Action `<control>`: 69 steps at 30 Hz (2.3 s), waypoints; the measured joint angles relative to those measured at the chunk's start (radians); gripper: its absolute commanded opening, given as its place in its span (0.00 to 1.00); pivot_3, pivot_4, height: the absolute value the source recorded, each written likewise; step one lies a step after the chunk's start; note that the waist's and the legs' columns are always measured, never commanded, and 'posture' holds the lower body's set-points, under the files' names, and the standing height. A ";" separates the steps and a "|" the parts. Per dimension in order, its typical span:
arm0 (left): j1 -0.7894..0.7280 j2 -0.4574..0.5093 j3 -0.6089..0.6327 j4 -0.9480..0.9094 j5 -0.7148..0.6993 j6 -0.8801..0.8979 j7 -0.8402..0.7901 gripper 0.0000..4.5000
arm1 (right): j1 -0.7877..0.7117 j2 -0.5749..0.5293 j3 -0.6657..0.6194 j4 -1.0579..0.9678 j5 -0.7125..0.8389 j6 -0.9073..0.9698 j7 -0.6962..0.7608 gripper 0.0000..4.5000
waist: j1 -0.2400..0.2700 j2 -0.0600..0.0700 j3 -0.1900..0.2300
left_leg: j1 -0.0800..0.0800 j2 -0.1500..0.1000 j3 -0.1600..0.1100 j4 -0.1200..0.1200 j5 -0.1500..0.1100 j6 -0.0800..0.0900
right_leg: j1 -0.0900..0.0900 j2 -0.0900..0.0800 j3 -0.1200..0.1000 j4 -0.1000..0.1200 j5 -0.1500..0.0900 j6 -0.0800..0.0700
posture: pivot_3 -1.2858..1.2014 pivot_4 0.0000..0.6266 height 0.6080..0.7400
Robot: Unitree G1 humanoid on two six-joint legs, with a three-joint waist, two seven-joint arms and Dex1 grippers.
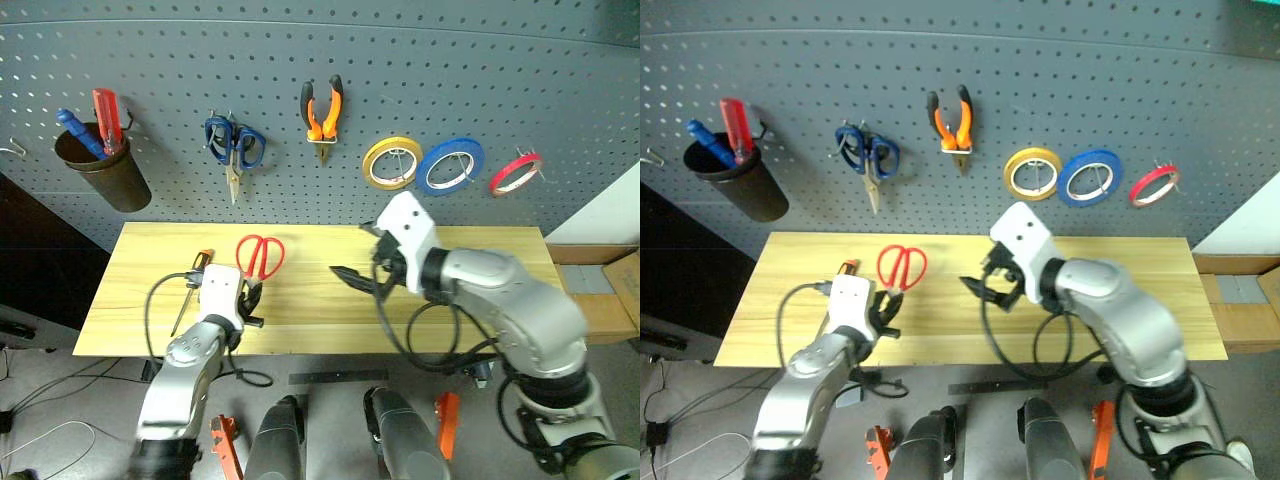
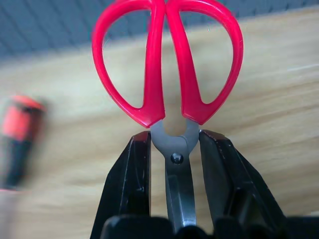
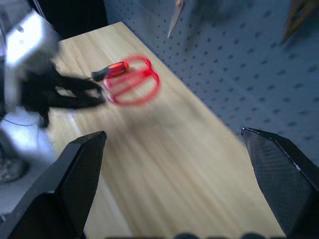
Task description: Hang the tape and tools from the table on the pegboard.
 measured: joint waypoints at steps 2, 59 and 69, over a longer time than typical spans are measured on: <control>0.024 0.008 0.002 -0.063 0.012 -0.078 -0.007 0.24 | 0.021 -0.023 -0.013 -0.003 0.016 -0.067 0.031 1.00 | 0.001 0.000 0.000 | 0.000 0.000 0.000 0.000 0.000 0.000 | 0.002 0.000 0.000 -0.001 0.000 0.000 | 0.47 0.42 1.00; -0.381 0.218 0.124 0.554 -0.007 0.172 -0.138 0.99 | -0.055 0.315 0.079 0.175 0.108 0.127 -0.276 1.00 | -0.002 0.002 0.004 | 0.001 0.000 -0.003 0.000 0.000 0.001 | 0.004 0.001 -0.003 -0.001 0.000 0.001 | 0.47 0.53 1.00; -0.597 0.232 0.084 1.027 0.002 0.145 -0.201 0.99 | -0.186 0.386 0.153 0.356 0.056 0.149 -0.321 1.00 | -0.004 0.003 0.014 | -0.002 0.000 -0.002 -0.001 -0.001 0.001 | -0.001 0.000 -0.003 -0.001 0.000 0.001 | 0.45 0.57 1.00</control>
